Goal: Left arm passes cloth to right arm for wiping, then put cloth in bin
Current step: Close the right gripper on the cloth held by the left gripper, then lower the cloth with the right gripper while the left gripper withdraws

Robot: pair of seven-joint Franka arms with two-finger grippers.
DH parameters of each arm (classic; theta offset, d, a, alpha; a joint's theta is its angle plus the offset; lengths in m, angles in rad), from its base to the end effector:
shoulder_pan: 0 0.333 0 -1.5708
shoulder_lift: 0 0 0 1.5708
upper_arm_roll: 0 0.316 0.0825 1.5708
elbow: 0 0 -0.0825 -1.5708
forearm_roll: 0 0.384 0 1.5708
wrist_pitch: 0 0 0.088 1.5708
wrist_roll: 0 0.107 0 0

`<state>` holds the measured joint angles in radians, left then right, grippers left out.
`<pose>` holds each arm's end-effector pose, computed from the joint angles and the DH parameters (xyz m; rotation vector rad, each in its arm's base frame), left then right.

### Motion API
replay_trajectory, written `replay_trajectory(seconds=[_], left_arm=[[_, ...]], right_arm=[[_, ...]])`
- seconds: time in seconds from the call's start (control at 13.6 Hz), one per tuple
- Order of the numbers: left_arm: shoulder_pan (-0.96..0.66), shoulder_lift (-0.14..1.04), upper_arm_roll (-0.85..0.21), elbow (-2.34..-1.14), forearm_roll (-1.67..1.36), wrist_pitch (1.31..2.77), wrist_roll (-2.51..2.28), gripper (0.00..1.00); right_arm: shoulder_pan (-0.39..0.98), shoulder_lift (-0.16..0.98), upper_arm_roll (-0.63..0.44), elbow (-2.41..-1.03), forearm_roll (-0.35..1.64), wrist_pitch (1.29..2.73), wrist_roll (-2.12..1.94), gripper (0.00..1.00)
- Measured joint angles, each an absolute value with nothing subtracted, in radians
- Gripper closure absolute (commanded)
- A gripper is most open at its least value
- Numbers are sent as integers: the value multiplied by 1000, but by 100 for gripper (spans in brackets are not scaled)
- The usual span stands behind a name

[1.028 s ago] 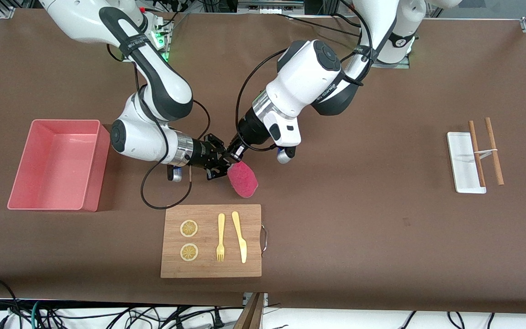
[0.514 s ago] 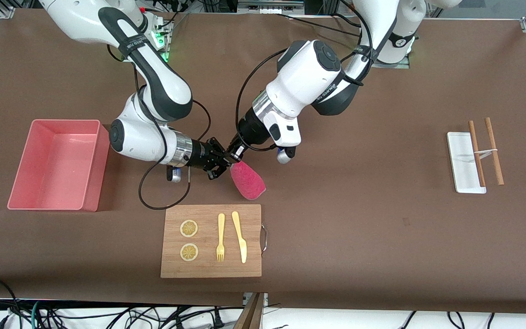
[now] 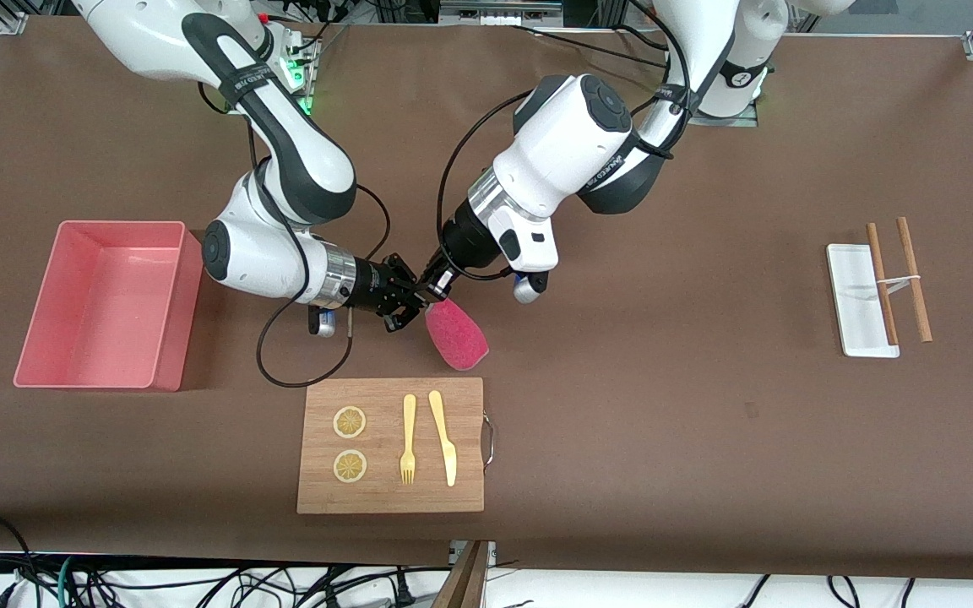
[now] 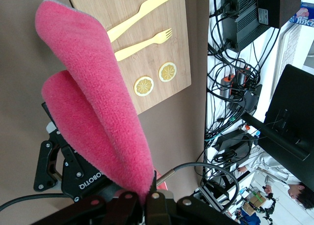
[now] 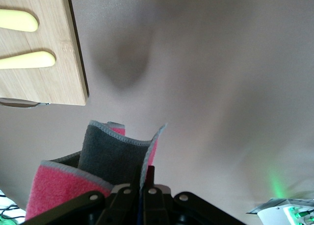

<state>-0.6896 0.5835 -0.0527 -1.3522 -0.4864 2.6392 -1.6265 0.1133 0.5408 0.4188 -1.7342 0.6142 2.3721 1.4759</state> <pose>0.5797 -0.5013 0.4639 1.9110 1.3758 -0.1366 0.5986 0.3236 0.3078 -1.9672 1.7286 0.6758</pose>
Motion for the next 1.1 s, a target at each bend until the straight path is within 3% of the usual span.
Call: replay_trajectory(seconds=[0.29, 0.37, 0.44, 0.73, 1.1], left_arm=[[-689, 583, -51, -1352, -486, 2637, -1626, 100], [-689, 583, -51, -1352, -486, 2630, -1626, 44], [-688, 583, -50, -1352, -486, 2621, -1626, 4], [-673, 564, -42, -1351, -443, 2537, -1620, 0], [-573, 488, -39, -1343, -422, 2238, -1436, 0]], right_arm=[[113, 539, 420, -1734, 614, 2372, 1476, 100], [113, 538, 421, -1734, 614, 2372, 1476, 100], [113, 537, 421, -1734, 614, 2372, 1476, 100], [111, 537, 421, -1734, 614, 2372, 1476, 100], [113, 536, 465, -1734, 614, 2369, 1475, 100]])
